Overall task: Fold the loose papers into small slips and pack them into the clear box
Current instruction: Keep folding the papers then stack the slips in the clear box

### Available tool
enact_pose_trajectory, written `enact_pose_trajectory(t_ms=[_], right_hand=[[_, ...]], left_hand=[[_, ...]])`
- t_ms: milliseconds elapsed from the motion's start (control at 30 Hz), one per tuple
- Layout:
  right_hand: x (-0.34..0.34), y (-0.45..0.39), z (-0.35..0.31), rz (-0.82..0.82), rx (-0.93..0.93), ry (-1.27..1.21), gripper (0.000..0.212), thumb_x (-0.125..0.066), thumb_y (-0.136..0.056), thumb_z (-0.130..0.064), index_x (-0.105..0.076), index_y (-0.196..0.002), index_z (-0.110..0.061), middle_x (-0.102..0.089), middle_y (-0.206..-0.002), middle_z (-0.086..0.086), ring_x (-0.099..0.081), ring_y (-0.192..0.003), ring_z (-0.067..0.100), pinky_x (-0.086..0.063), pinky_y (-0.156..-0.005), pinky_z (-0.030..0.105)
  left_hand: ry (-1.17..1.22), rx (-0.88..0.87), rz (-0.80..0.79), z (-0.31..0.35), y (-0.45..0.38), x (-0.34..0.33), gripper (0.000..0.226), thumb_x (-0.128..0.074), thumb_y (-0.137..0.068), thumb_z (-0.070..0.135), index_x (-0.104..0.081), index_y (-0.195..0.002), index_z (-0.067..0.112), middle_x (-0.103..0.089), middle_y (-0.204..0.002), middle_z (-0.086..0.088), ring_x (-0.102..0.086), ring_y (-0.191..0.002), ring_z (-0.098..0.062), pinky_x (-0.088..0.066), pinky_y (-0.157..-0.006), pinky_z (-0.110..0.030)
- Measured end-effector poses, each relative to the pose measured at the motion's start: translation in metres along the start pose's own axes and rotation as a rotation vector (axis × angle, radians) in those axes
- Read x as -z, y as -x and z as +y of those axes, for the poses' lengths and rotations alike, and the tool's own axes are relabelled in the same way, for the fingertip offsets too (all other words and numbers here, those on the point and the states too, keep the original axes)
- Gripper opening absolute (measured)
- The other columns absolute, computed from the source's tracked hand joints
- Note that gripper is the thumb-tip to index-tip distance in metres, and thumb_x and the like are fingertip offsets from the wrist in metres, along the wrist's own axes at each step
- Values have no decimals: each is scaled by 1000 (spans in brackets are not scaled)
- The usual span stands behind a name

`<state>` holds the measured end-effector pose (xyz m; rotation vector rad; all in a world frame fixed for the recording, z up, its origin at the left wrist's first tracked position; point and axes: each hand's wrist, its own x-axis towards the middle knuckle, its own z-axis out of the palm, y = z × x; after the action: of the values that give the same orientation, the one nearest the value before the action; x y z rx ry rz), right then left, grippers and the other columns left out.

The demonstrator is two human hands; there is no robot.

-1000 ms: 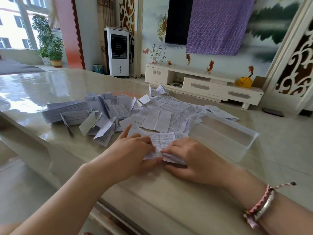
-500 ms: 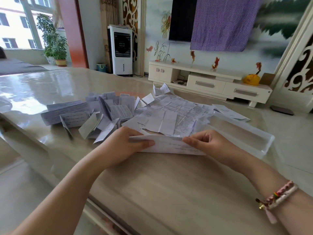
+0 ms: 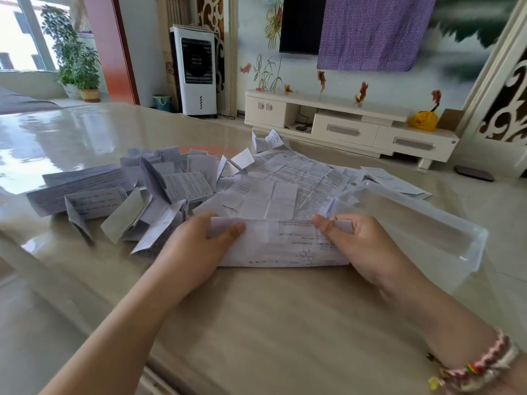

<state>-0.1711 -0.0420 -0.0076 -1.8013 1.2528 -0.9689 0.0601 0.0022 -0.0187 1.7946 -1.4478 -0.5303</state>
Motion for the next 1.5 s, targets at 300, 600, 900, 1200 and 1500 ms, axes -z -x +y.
enact_pose_trajectory(t_ms=[300, 600, 900, 1200, 1500], right_hand=[[-5, 5, 2, 97, -10, 465, 51, -58, -89, -50, -30, -59, -20, -28, -52, -8, -30, -49, 9, -21, -48, 26], [-12, -2, -4, 89, 10, 800, 48, -47, -95, -49, -34, -63, -16, -46, -63, -1, -50, -69, 27, -35, -58, 34], [-18, -4, 1, 158, 85, 921, 41, -37, -100, -45, -32, -68, -20, -46, -68, -4, -44, -69, 23, -28, -57, 32], [-20, -4, -2, 115, 106, 1005, 29, -34, -103, -42, -38, -84, -20, -65, -95, 6, -61, -88, 28, -32, -62, 30], [-19, -2, -2, 169, 210, 1154, 36, -43, -99, -31, -35, -128, -13, -56, -111, 7, -59, -97, 28, -32, -56, 32]], left_hand=[[-4, 2, 31, -6, 7, 1, 30, -66, -83, 46, -72, -85, 17, -71, -81, 2, -65, -80, -17, -51, -78, -36], [-532, 3, 151, 10, 13, -10, 35, -38, -95, 58, -43, -89, 23, -59, -108, -2, -57, -102, -29, -35, -68, -32], [-781, -23, 165, 16, 16, -14, 34, -26, -98, 55, -37, -87, 25, -64, -106, -2, -62, -97, -27, -32, -71, -33], [-743, -103, 297, 18, 19, -15, 41, -58, -87, 47, -38, -111, 20, -50, -113, -7, -51, -102, -33, -35, -83, -42], [-418, -329, -5, 19, 18, -28, 25, -47, -93, 50, -42, -103, 28, -46, -103, 8, -52, -100, -20, -42, -83, -34]])
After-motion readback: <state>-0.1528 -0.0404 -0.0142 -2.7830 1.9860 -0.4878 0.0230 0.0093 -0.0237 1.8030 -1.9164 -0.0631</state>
